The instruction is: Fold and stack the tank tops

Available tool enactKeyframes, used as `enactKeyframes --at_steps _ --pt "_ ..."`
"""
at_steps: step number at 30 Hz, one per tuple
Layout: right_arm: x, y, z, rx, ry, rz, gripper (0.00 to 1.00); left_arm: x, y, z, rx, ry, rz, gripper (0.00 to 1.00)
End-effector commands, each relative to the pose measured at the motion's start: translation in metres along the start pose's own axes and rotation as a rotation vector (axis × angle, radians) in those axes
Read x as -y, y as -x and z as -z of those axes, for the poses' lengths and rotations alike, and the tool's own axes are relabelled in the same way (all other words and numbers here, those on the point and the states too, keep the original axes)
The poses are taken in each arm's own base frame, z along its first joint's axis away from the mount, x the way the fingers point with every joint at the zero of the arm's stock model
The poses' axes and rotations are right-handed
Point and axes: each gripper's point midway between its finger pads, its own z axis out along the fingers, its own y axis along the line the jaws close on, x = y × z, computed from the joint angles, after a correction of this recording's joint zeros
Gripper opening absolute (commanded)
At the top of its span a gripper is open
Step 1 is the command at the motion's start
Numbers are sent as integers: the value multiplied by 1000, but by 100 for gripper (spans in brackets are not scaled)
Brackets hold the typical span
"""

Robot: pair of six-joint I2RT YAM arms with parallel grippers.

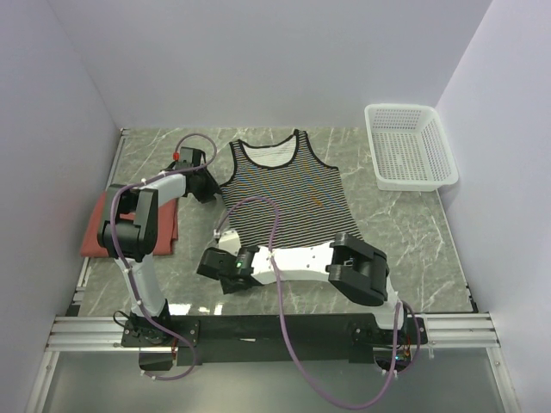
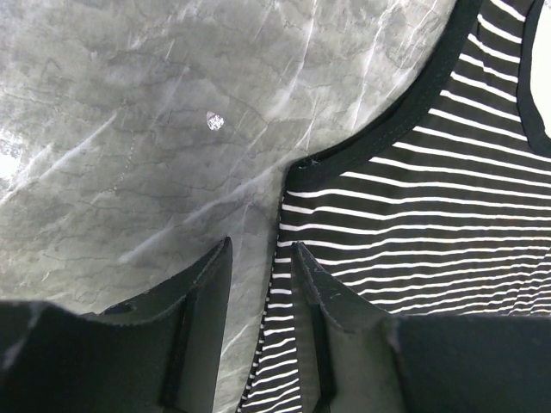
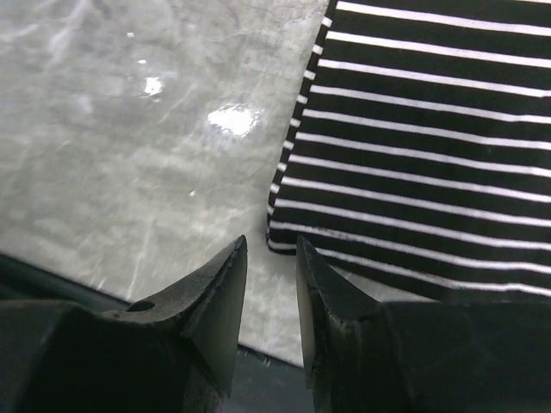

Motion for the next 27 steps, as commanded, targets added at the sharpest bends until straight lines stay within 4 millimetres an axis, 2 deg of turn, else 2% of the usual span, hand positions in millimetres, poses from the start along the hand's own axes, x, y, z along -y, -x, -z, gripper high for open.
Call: enactKeyframes --at_steps 1,4,5,8,9,10,11,13,14,15,16,17,27 --pt "-2 13 0 54 -28 12 37 15 9 3 27 -49 -26 39" --pt "0 10 -9 49 -54 24 33 17 11 6 32 -53 -26 39" --pt "2 7 -12 40 -61 28 26 17 12 7 33 -52 -26 39" --pt "2 3 -12 33 -45 20 13 18 13 10 39 -50 -28 39" --pt "0 4 -11 38 -31 16 3 17 13 10 40 -47 -26 39" --pt "5 1 -12 33 -33 19 0 18 14 11 44 -51 -28 40" --pt "2 6 -3 47 -6 11 0 17 13 11 43 -50 -30 40" --pt "5 6 2 51 40 -7 0 14 11 8 35 -39 -30 40" --pt "1 15 16 70 92 -28 0 13 11 7 34 -37 -34 40" --pt "-6 18 21 73 152 -47 0 12 10 5 30 -33 -35 40" --pt "2 16 21 64 158 -56 0 10 9 2 27 -26 -35 40" --pt "1 21 29 72 181 -68 0 10 8 1 28 -33 -35 40" --pt "0 20 34 43 220 -86 0 10 2 -14 13 -23 -58 38"
